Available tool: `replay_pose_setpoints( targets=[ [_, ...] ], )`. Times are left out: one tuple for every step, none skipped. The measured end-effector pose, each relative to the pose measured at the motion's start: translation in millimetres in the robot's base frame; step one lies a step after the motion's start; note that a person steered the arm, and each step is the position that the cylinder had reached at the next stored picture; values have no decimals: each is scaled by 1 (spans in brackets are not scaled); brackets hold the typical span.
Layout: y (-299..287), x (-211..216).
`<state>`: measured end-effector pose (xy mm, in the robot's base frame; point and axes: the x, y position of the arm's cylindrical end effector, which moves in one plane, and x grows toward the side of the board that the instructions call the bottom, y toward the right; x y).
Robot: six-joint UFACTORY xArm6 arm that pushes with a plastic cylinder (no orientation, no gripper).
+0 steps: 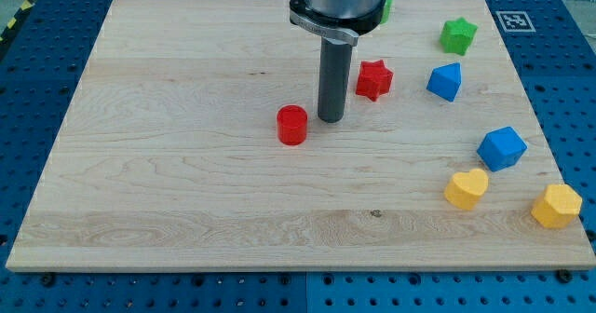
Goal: Point the arm to the right of red star
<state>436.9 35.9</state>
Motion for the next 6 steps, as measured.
replay_pose_setpoints(
  targets=[
    [0,0],
    [0,0],
    [0,3],
    [2,3],
    [11,3],
    [44,3]
  ],
)
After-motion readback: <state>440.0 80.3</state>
